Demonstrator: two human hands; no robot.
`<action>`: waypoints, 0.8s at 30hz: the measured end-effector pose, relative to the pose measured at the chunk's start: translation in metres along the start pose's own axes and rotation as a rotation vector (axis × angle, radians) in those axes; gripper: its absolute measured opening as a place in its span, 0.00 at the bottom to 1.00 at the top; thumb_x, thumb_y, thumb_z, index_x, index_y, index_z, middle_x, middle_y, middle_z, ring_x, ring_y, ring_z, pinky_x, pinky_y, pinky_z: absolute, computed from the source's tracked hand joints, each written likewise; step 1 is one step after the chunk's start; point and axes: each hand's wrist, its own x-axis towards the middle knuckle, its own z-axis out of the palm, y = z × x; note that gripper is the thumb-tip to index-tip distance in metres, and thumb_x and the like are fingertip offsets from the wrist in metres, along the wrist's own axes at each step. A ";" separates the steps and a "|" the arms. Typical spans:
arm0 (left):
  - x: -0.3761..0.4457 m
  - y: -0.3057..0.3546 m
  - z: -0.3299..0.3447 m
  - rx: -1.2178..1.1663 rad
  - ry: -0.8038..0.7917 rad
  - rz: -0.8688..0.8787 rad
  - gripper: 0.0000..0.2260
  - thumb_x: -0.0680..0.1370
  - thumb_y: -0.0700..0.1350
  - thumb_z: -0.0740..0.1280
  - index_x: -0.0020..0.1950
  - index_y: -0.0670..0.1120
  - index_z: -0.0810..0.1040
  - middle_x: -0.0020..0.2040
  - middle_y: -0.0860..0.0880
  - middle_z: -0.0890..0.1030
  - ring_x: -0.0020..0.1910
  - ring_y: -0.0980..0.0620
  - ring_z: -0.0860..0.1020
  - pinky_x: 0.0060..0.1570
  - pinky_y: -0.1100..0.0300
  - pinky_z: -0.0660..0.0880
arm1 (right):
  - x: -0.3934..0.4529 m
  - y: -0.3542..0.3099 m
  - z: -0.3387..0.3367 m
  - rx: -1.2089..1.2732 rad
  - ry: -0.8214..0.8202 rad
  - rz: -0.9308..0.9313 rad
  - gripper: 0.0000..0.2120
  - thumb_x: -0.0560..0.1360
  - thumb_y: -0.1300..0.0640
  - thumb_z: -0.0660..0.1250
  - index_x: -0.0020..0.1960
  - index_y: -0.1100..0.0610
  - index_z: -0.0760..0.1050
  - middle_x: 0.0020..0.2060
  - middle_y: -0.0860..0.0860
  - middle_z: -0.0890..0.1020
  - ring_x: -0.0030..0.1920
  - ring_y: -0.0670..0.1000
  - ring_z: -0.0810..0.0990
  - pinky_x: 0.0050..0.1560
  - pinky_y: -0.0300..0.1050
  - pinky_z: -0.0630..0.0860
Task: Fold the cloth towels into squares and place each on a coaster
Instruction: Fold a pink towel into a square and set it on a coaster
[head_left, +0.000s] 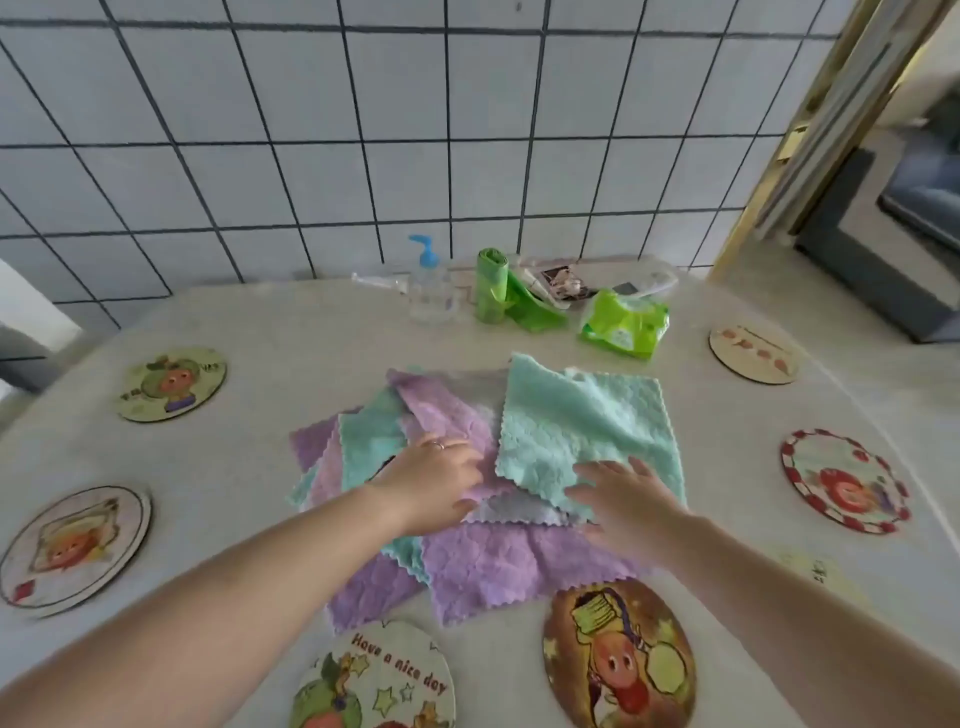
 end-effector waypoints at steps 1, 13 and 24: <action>0.007 0.007 0.006 0.017 -0.046 0.010 0.18 0.76 0.50 0.60 0.64 0.47 0.74 0.72 0.45 0.65 0.73 0.46 0.59 0.72 0.51 0.54 | -0.003 0.005 0.007 0.014 -0.044 0.010 0.23 0.76 0.47 0.60 0.71 0.45 0.63 0.73 0.48 0.62 0.73 0.50 0.59 0.73 0.61 0.48; 0.045 0.041 0.051 -0.013 0.111 -0.088 0.19 0.76 0.47 0.61 0.66 0.44 0.73 0.74 0.46 0.63 0.72 0.48 0.62 0.70 0.49 0.52 | 0.014 0.047 0.084 0.162 0.131 -0.183 0.25 0.74 0.46 0.63 0.70 0.43 0.63 0.73 0.47 0.61 0.73 0.52 0.60 0.73 0.54 0.54; 0.058 0.041 0.070 -0.345 0.562 -0.271 0.08 0.74 0.46 0.69 0.52 0.51 0.83 0.50 0.60 0.81 0.50 0.68 0.74 0.52 0.75 0.69 | 0.050 0.064 0.123 0.355 0.707 -0.181 0.16 0.73 0.49 0.57 0.54 0.48 0.81 0.49 0.41 0.82 0.49 0.43 0.80 0.48 0.43 0.79</action>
